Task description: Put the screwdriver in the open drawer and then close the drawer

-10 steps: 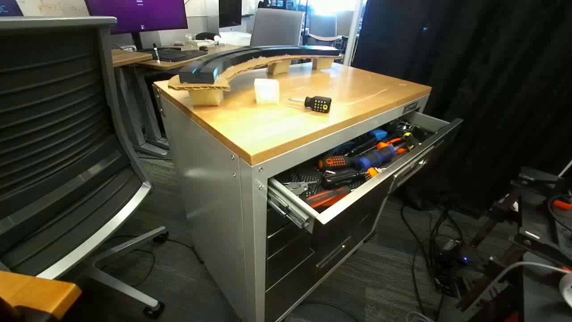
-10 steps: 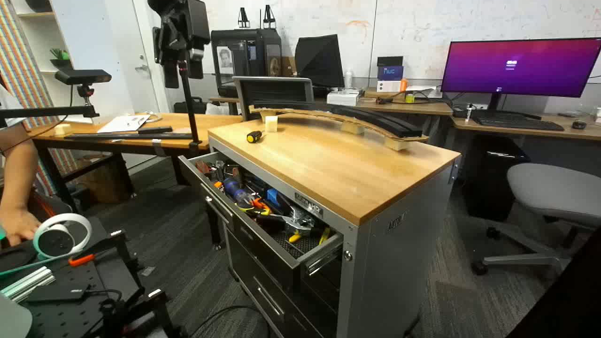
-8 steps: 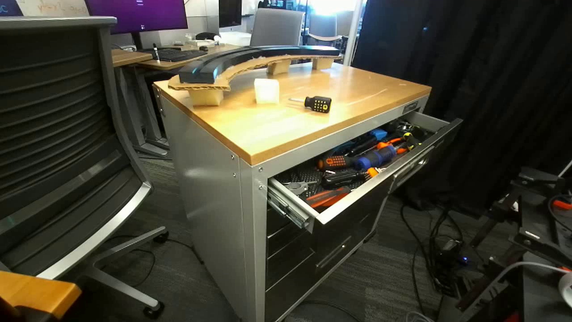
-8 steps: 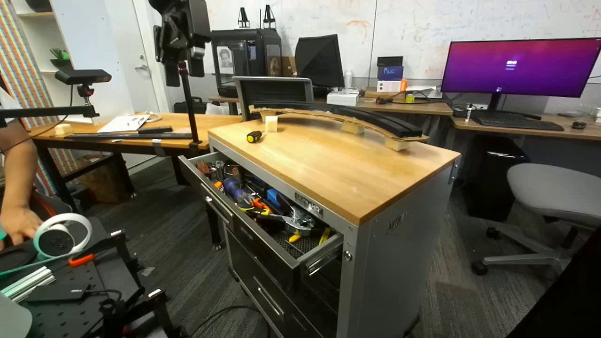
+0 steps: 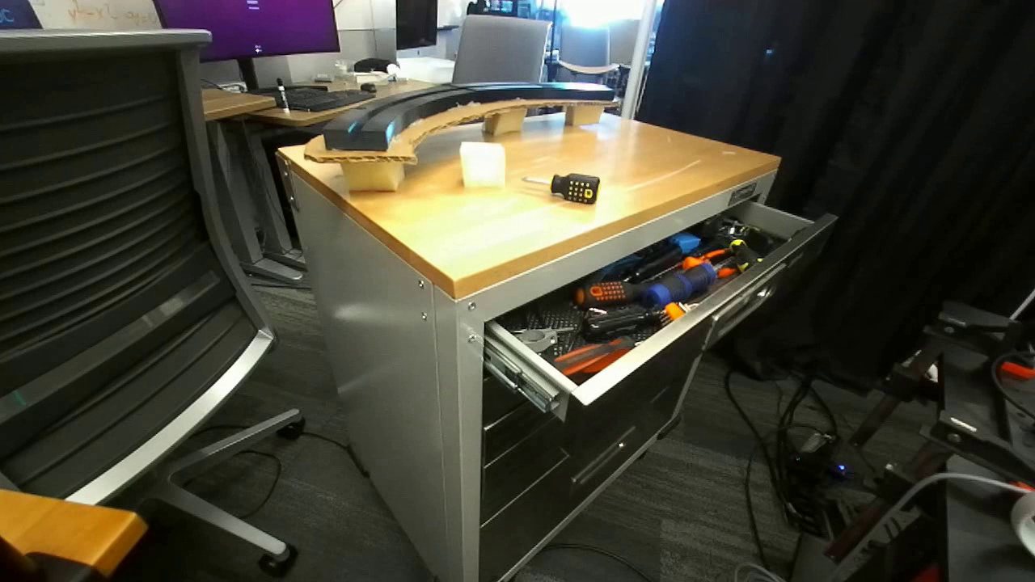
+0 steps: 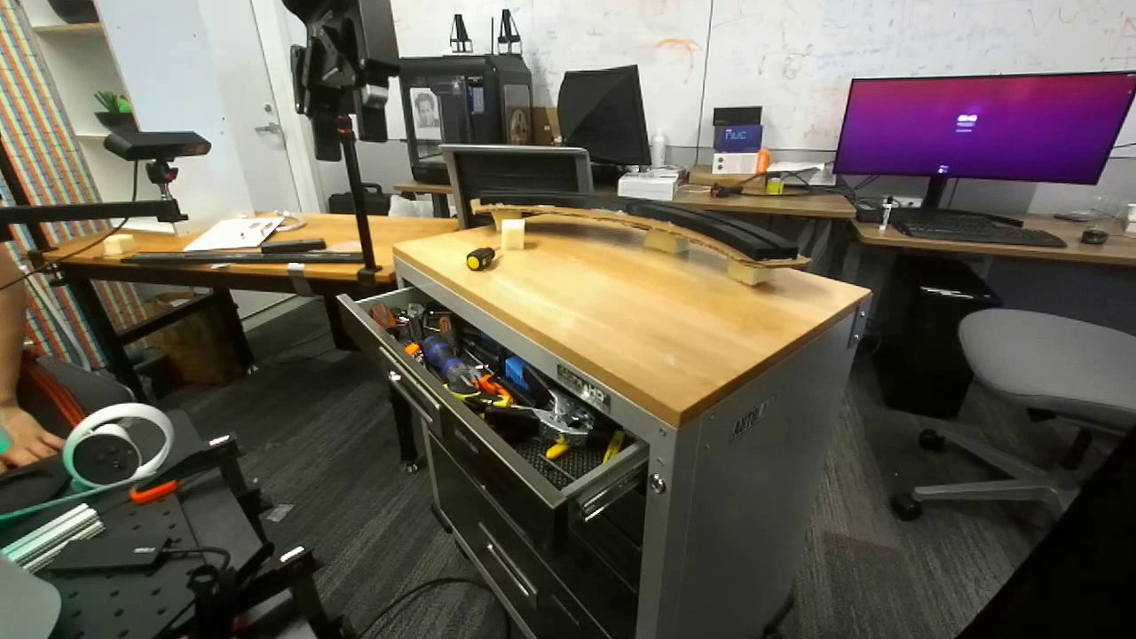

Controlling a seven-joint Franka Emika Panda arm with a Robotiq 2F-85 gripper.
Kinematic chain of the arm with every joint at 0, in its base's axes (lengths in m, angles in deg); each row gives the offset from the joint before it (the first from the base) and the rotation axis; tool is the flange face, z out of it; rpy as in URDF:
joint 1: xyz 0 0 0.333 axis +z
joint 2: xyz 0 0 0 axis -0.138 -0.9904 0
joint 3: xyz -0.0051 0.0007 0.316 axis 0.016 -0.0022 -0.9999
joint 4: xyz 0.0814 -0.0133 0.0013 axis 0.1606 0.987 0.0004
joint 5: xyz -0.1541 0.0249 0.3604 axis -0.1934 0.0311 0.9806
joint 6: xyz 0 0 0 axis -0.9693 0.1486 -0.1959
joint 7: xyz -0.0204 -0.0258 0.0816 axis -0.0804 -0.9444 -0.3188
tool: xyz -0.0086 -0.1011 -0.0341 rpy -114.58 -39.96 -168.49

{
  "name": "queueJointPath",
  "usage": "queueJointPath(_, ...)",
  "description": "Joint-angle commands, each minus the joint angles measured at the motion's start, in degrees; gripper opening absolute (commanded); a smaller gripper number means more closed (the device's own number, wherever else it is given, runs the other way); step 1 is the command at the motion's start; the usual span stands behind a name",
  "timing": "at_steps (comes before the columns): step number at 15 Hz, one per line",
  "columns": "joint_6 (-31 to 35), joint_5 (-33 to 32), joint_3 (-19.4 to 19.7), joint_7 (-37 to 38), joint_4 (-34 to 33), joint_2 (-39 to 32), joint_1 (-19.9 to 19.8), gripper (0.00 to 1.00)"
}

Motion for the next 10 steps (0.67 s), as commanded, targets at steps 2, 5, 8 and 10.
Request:
queueJointPath(2,-0.21,-0.35,0.86,0.38,-0.12,-0.07,1.04,1.0)
queueJointPath(5,-0.21,-0.35,0.86,0.38,-0.12,-0.07,1.04,1.0)
queueJointPath(8,1.64,-0.34,-0.56,3.76,-0.34,-2.9,1.33,1.0)
queueJointPath(10,5.15,0.6,-2.39,7.23,-1.06,-7.15,2.64,1.0)
